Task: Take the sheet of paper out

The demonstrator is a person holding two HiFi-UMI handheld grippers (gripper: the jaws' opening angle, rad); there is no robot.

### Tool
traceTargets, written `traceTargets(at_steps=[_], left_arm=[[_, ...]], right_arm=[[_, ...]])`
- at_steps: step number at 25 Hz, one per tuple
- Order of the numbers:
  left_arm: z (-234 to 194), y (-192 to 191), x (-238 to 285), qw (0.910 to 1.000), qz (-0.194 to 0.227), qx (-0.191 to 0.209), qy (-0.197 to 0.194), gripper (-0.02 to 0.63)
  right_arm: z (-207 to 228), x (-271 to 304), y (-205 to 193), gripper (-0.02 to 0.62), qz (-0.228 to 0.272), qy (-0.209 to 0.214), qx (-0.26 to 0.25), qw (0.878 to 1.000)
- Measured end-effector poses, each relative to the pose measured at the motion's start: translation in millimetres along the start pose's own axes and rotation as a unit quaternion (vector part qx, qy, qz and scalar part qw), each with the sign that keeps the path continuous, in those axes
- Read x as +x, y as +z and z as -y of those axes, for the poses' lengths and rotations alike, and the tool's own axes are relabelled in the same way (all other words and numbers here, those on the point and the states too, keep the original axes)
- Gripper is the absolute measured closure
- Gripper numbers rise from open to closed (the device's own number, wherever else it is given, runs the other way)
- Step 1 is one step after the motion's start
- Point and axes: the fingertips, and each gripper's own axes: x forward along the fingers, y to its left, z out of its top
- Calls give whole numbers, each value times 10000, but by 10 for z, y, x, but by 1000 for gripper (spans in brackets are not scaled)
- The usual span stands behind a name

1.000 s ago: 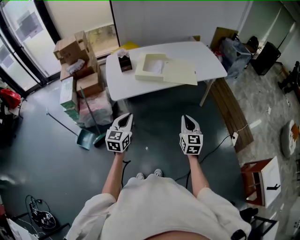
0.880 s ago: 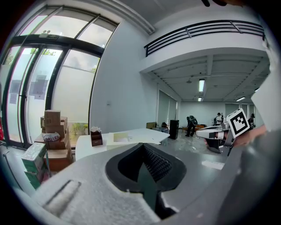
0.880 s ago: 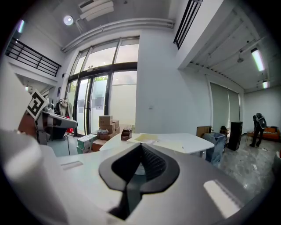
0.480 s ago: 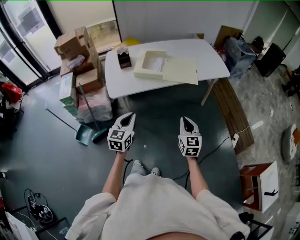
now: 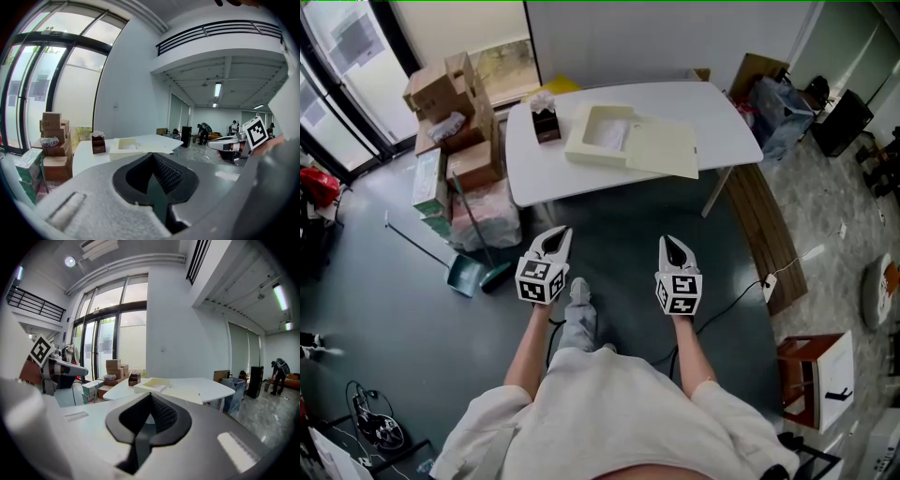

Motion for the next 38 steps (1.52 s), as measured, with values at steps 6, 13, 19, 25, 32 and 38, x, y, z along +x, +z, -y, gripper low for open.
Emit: traceTargets(at_steps=[6, 13, 19, 25, 32, 38], left_arm=[[-302, 123, 469, 9999, 40, -14, -116, 600], [-830, 413, 1169, 9994, 72, -7, -328, 600], [-1289, 704, 1749, 9985, 82, 23, -533, 600], [-1697, 876, 2224, 9976, 60, 19, -691, 600], [-2034, 1001, 2633, 9962, 45, -4, -865, 600], [-2313, 1108, 2817, 9958, 97, -9, -911, 600]], right_arm=[[107, 515, 118, 594, 9, -62, -54, 10000], [265, 1275, 387, 594, 11, -269, -70, 9996], [382, 1923, 654, 594, 10, -460, -51, 9989], [457, 2469, 832, 594, -16, -629, -33, 9980], [540, 2924, 947, 594, -90, -824, -4, 9966], [516, 3225, 1062, 594, -67, -888, -65, 9960]])
